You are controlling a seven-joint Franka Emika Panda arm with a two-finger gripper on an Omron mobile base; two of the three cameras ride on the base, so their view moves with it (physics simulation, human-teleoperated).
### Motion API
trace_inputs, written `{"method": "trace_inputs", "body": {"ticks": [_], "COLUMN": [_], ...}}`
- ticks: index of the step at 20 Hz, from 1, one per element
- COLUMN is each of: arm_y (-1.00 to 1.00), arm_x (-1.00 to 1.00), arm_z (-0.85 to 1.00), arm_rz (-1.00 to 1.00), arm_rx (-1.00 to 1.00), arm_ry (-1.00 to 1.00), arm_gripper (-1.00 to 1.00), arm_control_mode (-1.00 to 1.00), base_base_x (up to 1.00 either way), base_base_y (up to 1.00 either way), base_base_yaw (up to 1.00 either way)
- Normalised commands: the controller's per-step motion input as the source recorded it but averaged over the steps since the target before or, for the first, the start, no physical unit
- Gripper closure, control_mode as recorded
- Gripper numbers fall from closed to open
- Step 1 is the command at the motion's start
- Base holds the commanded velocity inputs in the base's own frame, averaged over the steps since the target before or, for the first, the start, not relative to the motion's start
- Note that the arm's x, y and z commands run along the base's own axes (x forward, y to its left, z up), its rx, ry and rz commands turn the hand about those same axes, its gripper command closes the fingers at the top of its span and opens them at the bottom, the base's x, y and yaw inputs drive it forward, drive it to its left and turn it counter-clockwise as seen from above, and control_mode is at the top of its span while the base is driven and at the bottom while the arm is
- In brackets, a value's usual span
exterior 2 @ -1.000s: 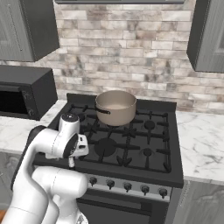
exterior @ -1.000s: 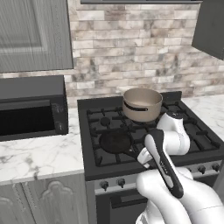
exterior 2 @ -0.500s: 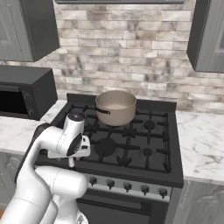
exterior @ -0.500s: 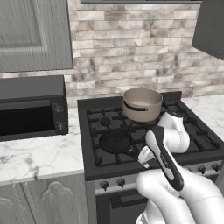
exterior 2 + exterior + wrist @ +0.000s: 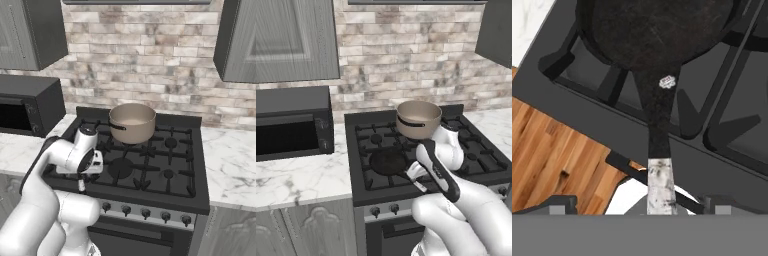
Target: Move the pot and pan from the stove into the sink.
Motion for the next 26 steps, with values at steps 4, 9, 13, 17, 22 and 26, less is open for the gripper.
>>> {"method": "trace_inputs", "body": {"ticks": [4,9,13,17,22,26], "arm_y": [0.02,0.00,0.06,0.10,0.14,0.05], "arm_x": [0.00,0.08,0.17,0.14,0.01,0.00], "arm_z": [-0.02,-0.36,-0.63,-0.80,-0.98,-0.95], "arm_rz": [0.00,0.00,0.00,0.00,0.00,0.00], "arm_rx": [0.00,-0.01,-0.04,-0.05,-0.07,-0.07], "arm_ry": [-0.01,0.00,0.00,0.00,0.00,0.00], "arm_gripper": [-1.00,-1.00,-1.00,-1.00,-1.00,-1.00], "arm_control_mode": [-1.00,-1.00,-1.00,-1.00,-1.00,-1.00], "base_base_x": [0.00,0.00,0.00,0.00,0.00,0.00], "base_base_y": [0.00,0.00,0.00,0.00,0.00,0.00], "base_base_yaw": [0.00,0.00,0.00,0.00,0.00,0.00]}}
